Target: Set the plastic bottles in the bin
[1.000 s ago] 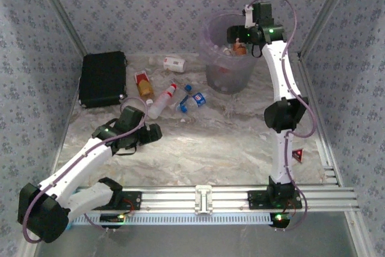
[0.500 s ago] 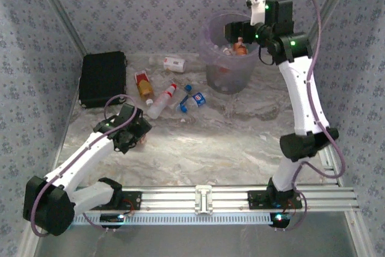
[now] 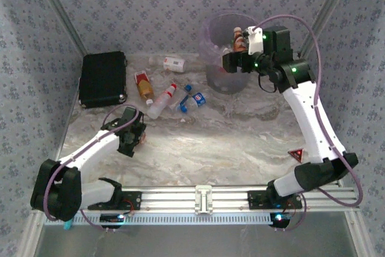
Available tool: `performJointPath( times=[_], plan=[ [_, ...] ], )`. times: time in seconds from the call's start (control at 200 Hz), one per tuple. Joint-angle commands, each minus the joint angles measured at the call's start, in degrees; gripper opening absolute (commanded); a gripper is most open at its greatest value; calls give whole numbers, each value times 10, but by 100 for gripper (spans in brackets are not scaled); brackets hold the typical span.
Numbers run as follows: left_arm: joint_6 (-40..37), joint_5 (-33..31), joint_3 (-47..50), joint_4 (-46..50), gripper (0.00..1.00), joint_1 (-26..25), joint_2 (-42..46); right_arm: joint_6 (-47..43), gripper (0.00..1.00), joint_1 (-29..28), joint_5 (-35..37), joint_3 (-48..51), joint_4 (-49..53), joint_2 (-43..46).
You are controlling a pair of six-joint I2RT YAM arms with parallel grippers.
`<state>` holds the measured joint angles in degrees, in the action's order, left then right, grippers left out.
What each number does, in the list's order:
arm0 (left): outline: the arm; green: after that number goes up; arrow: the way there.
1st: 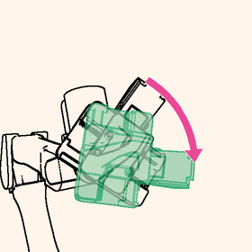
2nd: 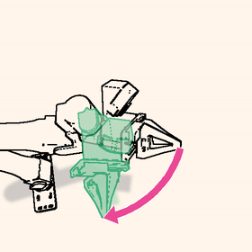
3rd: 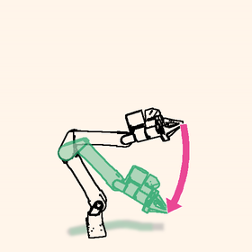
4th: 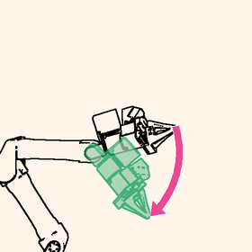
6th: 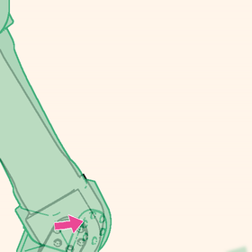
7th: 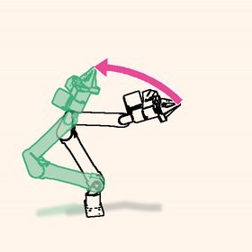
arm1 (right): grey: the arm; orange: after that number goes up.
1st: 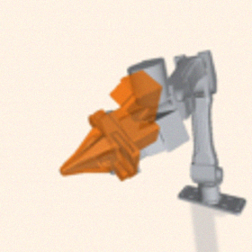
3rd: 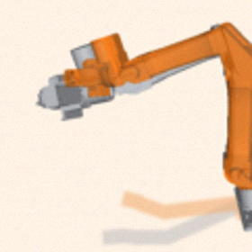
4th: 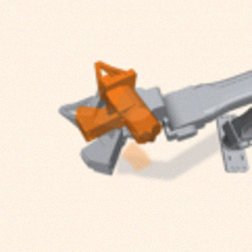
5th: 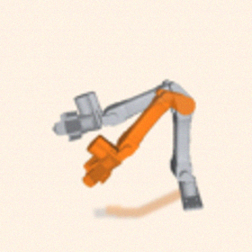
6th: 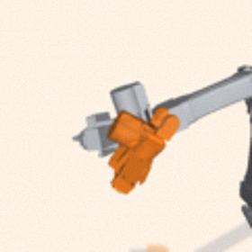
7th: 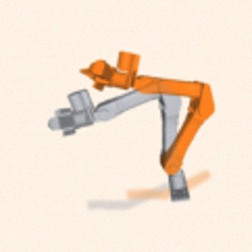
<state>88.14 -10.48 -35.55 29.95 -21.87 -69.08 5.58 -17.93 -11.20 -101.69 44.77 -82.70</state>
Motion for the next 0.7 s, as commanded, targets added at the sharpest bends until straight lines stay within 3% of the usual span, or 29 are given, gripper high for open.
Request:
performJointPath(
  times=[0.0, 0.255, 0.695],
  plan=[
    [44, -11, 15, -32, 92, 6, -10, 13, 95, 0, -2, 30, -8, 19],
    [58, 2, 32, -50, 83, 12, -16, 35, 94, 0, -8, 83, -25, 45],
    [28, -28, 30, -26, 50, 17, 34, 43, 94, 4, -47, 87, -25, 59]
  ],
)
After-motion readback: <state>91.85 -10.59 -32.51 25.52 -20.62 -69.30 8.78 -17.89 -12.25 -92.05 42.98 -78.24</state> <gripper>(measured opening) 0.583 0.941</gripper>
